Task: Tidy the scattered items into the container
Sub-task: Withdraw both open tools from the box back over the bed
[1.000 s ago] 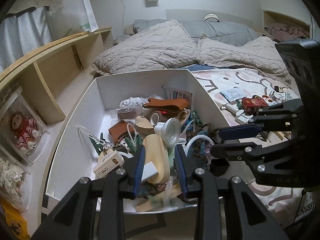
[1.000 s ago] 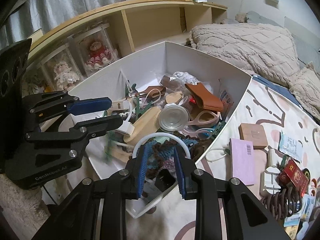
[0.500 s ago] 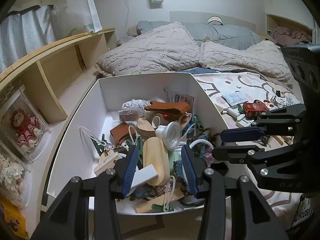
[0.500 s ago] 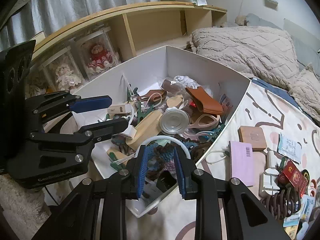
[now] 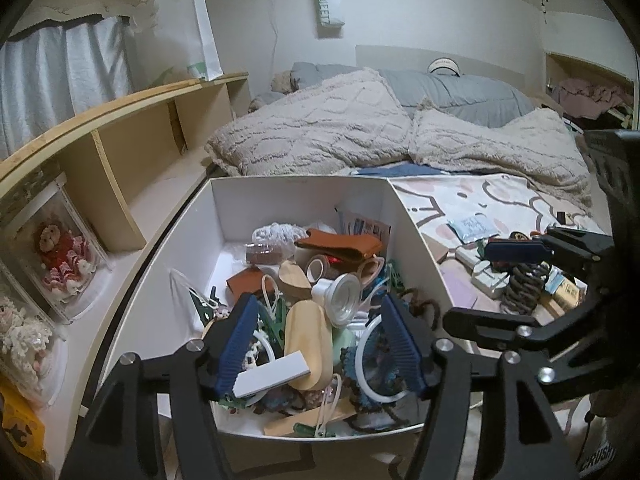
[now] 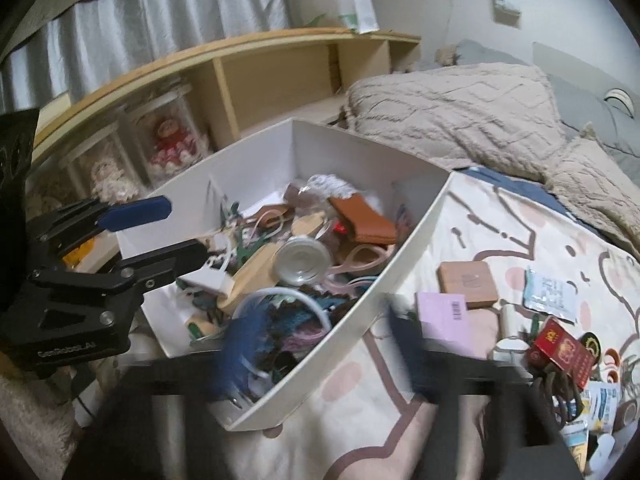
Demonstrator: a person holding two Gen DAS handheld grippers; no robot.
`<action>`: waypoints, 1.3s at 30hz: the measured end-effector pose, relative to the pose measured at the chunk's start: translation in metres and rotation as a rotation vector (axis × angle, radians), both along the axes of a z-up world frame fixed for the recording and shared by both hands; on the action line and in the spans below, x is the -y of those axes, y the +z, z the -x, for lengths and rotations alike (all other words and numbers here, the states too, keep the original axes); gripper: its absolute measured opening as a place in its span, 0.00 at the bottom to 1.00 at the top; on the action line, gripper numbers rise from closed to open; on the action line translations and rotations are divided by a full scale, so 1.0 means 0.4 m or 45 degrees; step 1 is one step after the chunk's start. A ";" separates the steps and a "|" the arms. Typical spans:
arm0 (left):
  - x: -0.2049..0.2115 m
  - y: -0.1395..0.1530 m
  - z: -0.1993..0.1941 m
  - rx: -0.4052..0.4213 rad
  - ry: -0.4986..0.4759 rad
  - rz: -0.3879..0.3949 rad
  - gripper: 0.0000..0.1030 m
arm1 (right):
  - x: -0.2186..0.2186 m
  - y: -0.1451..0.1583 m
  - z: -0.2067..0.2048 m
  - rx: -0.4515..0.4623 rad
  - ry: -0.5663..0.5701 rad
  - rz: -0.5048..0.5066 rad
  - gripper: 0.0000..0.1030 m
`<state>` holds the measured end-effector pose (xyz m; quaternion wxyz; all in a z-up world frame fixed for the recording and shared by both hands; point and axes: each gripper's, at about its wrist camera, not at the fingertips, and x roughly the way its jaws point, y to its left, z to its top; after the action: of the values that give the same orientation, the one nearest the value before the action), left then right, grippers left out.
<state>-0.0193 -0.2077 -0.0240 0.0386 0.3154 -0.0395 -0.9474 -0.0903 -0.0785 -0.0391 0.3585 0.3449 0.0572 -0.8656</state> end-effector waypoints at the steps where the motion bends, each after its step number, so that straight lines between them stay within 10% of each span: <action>1: -0.002 0.003 -0.001 -0.006 0.004 0.000 0.64 | -0.005 0.005 -0.003 -0.010 -0.001 0.004 0.86; 15: -0.029 0.021 -0.074 -0.144 0.127 -0.027 1.00 | -0.108 0.054 -0.035 -0.144 -0.110 0.090 1.00; 39: -0.184 0.002 -0.202 -0.276 0.067 -0.072 1.00 | -0.323 0.033 -0.153 -0.258 -0.203 0.090 1.00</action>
<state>0.0616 -0.1341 -0.0230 0.0587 0.2130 -0.0002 -0.9753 -0.0291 0.0508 -0.0261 0.2931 0.2462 0.0350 -0.9232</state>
